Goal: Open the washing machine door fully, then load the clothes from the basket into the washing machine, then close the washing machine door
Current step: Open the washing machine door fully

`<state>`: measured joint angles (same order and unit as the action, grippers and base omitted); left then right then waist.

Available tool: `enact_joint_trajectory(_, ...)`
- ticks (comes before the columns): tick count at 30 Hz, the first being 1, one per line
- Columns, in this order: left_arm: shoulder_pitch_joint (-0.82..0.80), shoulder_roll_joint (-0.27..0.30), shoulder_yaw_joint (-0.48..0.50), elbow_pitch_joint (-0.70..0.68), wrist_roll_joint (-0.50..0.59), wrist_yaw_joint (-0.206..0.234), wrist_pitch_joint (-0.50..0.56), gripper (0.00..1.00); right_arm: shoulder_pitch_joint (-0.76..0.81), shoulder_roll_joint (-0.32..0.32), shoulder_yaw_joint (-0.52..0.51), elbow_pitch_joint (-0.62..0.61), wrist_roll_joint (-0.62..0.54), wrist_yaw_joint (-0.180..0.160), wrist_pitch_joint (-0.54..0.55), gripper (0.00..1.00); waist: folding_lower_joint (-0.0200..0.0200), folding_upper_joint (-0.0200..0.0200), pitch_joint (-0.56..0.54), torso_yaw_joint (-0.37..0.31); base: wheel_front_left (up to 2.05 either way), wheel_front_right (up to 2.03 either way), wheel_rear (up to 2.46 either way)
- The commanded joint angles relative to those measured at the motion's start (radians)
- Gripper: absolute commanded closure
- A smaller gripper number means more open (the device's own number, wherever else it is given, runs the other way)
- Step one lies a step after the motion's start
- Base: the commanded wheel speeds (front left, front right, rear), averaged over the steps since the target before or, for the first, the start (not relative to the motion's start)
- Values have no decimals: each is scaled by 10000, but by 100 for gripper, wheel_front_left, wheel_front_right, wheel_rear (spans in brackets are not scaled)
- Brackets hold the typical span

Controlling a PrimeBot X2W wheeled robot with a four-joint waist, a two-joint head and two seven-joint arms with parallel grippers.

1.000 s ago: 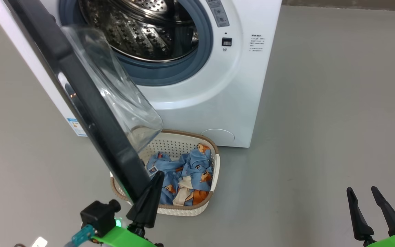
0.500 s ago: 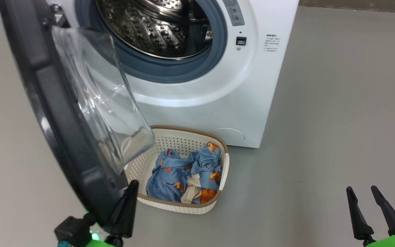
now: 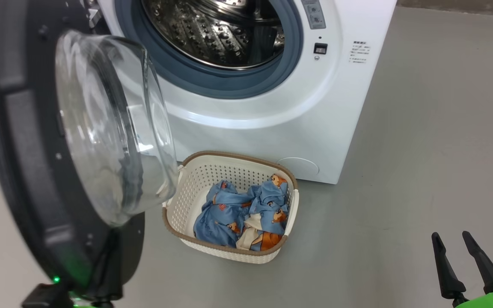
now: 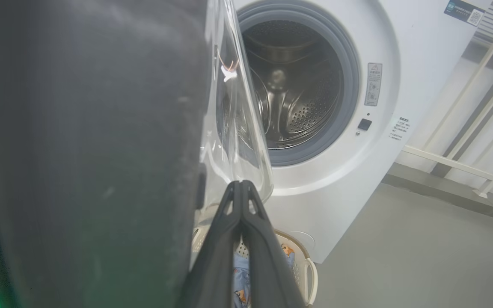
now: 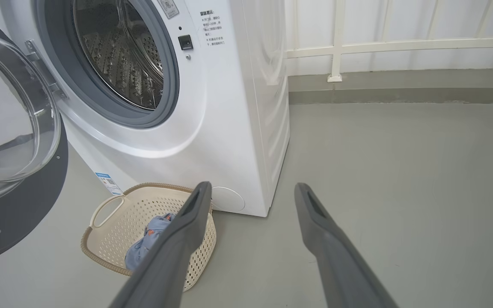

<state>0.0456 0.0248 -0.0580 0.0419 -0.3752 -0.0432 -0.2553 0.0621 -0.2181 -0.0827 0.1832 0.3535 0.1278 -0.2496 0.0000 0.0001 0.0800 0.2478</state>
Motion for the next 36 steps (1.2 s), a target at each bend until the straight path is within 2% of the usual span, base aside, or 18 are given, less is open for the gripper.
enact_joint_trajectory(1, -107, 254, 625, -291, 84, 183, -65, 100, -171, -121, 207, -243, 31, 29, -122, 0, 0, -1, 37, 51, 0, 0, 0)
enact_joint_trajectory(8, -88, 255, 1608, -289, 183, 510, -65, 100, -222, -108, 208, -245, 22, 29, -122, 0, 0, -1, 160, 210, 0, 0, 0)
enact_joint_trajectory(17, -528, 483, 2993, 97, 156, 586, -65, 100, -307, -154, 273, -198, 12, 29, -122, 0, 0, -1, 275, 356, 0, 0, 0)
enact_joint_trajectory(27, -1406, 929, 4145, 920, 251, 496, -65, 100, -348, -232, 265, -198, 3, 29, -122, 0, 0, -1, 437, 536, 0, 0, 0)
enact_joint_trajectory(36, -2412, 1499, 5209, 2075, 493, 211, -65, 100, -416, -308, 255, -227, -16, 29, -122, 0, 0, -1, 683, 607, 0, 0, 0)
